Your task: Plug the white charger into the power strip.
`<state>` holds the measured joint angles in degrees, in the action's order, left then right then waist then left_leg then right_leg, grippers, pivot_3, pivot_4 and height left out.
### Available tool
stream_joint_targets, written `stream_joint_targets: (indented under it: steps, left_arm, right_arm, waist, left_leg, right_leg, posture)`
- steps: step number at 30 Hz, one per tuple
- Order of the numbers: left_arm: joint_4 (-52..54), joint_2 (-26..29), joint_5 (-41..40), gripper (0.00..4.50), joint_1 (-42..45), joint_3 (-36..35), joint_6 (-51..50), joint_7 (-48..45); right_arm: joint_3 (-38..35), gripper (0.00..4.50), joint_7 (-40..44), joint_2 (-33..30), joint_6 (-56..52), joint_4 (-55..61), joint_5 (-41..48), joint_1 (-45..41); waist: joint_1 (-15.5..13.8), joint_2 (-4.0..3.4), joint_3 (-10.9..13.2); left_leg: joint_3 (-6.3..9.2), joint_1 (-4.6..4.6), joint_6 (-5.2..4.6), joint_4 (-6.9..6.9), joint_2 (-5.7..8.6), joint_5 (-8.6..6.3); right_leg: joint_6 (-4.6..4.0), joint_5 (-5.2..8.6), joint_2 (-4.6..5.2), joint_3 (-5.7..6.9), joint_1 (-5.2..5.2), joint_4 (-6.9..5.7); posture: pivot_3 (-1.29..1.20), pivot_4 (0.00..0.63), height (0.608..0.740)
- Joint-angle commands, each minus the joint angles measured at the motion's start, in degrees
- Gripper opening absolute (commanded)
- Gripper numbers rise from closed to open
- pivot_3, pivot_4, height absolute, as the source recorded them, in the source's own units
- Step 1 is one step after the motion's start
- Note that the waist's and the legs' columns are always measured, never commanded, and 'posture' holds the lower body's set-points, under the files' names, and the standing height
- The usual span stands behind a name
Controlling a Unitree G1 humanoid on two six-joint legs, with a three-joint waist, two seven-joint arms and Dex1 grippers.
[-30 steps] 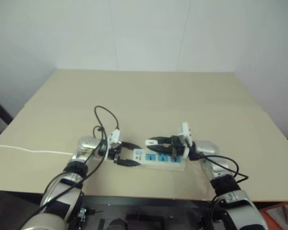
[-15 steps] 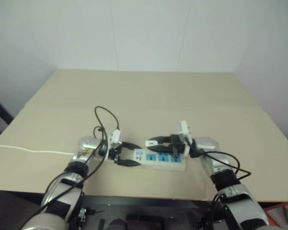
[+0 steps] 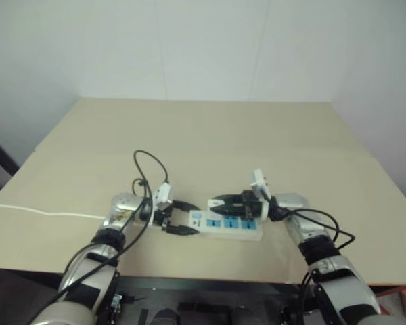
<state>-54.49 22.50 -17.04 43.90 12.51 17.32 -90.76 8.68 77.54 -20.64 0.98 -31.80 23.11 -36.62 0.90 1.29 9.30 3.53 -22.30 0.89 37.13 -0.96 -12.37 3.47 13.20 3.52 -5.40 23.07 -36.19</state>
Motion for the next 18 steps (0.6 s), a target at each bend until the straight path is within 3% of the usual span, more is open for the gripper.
stream_joint_targets:
  steps: [1,4,11,18]
  left_arm:
    - [0.50,1.20,1.24,3.21,-0.80,0.31,0.49,-1.74]
    - [0.55,1.24,1.31,3.21,-0.82,0.29,0.49,-1.74]
    - [1.21,1.52,1.39,3.21,-1.20,0.31,-0.08,-1.74]
    - [1.48,1.45,1.56,3.21,-1.40,0.08,-0.17,-1.74]
  right_arm:
    - [-0.58,1.11,-0.60,-2.67,5.60,-2.22,-4.89,3.36]
    - [0.21,1.11,-1.00,-2.09,8.67,-3.49,-5.97,3.81]
    - [1.47,1.11,-1.95,-2.14,-0.72,-5.76,-5.65,0.89]
    - [2.57,1.11,-2.19,-2.25,2.45,-5.39,-7.38,2.09]
  waist:
    - [-0.03,0.00,0.00]
    - [-0.02,0.00,0.00]
    - [0.30,0.00,-0.02]
    - [0.44,0.00,-0.02]
  left_leg:
    - [0.00,0.00,0.00,0.00,0.00,0.00]
    - [0.00,0.01,0.00,0.00,0.00,0.00]
    - [0.00,0.10,0.00,-0.01,-0.01,0.00]
    - [0.00,0.22,0.00,-0.05,-0.02,0.00]
  right_leg:
    - [0.00,0.00,0.00,0.00,0.00,0.01]
    - [0.01,0.00,0.00,0.00,-0.01,0.01]
    - [-0.01,0.00,-0.01,-0.01,-0.06,-0.03]
    - [0.00,0.00,-0.02,-0.01,-0.17,0.00]
  posture:
    - [0.00,0.150,0.740]
    - [0.00,0.150,0.740]
    - [0.00,0.150,0.740]
    - [0.00,0.150,0.740]
